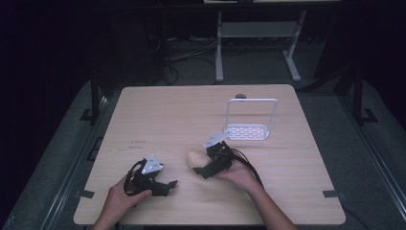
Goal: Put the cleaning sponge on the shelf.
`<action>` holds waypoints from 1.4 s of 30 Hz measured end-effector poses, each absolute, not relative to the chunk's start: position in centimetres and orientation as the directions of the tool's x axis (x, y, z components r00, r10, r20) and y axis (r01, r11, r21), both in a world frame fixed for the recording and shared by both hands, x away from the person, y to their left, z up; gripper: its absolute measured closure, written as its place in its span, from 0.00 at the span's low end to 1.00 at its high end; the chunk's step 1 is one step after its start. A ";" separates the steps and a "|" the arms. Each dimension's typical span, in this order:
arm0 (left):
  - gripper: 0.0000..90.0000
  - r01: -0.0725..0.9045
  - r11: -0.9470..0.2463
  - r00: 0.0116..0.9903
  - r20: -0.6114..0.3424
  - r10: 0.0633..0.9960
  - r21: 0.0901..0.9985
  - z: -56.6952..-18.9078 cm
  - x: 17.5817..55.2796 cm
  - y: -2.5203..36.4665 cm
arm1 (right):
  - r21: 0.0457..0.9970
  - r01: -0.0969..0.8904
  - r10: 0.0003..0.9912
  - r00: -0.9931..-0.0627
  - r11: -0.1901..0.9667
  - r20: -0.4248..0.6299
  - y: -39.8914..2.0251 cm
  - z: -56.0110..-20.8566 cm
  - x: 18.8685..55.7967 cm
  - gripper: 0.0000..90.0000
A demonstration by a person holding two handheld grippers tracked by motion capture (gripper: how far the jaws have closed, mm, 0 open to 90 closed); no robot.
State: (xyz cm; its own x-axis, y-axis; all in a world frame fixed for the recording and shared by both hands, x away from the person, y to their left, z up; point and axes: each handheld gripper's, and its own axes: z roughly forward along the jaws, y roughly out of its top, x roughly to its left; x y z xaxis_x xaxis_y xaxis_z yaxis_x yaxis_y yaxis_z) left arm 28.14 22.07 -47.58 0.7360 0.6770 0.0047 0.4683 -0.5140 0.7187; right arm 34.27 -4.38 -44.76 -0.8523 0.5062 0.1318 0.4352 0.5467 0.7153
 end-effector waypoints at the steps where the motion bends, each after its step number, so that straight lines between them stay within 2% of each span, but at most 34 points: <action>1: 0.14 0.468 -0.513 0.736 0.004 0.677 0.719 -47.6 28.1 22.1 | 0.716 0.433 0.506 -0.853 0.547 0.130 -4.3 -44.8 34.3 0.07; 8: 0.14 0.470 -0.512 0.736 0.002 0.677 0.719 -47.6 28.1 22.1 | 0.712 0.432 0.504 -0.854 0.553 0.127 -3.8 -45.6 34.5 0.08; 10: 0.14 0.470 -0.512 0.736 0.002 0.677 0.719 -47.6 28.1 22.1 | 0.714 0.428 0.504 -0.855 0.554 0.121 -3.7 -45.7 34.5 0.15; 25: 0.14 0.470 -0.512 0.736 0.002 0.677 0.719 -47.6 28.1 22.1 | 0.702 0.424 0.501 -0.858 0.572 0.110 -3.3 -46.2 34.5 0.17; 34: 0.14 0.470 -0.512 0.736 0.002 0.677 0.719 -47.6 28.1 22.1 | 0.711 0.413 0.497 -0.862 0.569 0.103 -3.5 -46.2 34.5 0.30; 42: 0.14 0.469 -0.513 0.736 0.004 0.677 0.719 -47.6 28.1 22.1 | 0.711 0.413 0.501 -0.860 0.570 0.097 -3.8 -46.0 34.4 0.30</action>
State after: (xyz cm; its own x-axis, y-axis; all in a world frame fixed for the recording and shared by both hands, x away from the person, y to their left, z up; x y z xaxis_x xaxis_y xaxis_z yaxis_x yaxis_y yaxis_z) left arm 28.13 22.08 -47.58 0.7359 0.6771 0.0040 0.4685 -0.5134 0.7189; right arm 34.38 -3.77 -45.99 -0.8598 0.5013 0.0973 0.4126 0.5696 0.7109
